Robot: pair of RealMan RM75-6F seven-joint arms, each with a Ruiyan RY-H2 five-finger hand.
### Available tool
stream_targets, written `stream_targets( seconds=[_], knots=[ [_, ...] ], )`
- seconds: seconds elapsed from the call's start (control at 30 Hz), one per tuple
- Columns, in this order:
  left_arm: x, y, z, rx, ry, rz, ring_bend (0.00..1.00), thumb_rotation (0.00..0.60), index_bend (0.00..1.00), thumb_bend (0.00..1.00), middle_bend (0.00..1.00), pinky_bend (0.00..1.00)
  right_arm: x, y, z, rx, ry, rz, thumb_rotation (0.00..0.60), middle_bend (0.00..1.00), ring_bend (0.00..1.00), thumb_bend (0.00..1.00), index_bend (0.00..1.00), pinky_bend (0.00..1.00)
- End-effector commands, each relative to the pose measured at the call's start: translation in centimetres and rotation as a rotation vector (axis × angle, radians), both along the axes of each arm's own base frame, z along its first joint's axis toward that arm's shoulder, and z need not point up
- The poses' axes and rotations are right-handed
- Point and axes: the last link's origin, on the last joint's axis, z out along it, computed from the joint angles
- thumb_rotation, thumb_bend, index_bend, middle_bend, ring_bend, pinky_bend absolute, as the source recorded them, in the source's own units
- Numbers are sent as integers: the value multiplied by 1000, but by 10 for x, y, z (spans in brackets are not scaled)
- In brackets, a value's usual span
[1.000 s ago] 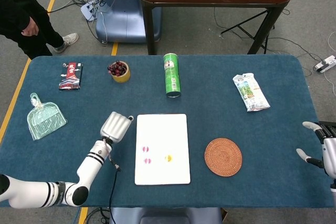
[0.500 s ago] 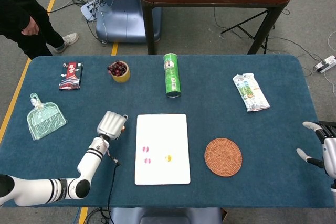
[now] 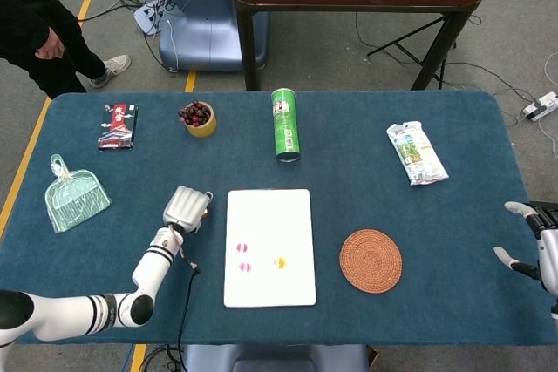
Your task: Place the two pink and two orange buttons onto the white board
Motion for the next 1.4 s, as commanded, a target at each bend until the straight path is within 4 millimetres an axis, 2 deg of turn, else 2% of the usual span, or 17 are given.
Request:
stream_targets(
  seconds=[0.03,0.5,1.4],
  knots=[
    [-2,1,0,5,-4,9,1000,600,423,299,1000,1000,0,0,0,0,0,0,600,329,287,64,285,541],
    [-6,4,-1,9,-25,25,1000,600,481,299,1000,1000,0,0,-1,3,2,-2,600,329,287,63,285,541],
    [-5,8,-8,14,-25,37,1000,600,497,299,1000,1000,0,0,0,-1,-2,-1,600,329,287,63,285,541]
  ],
)
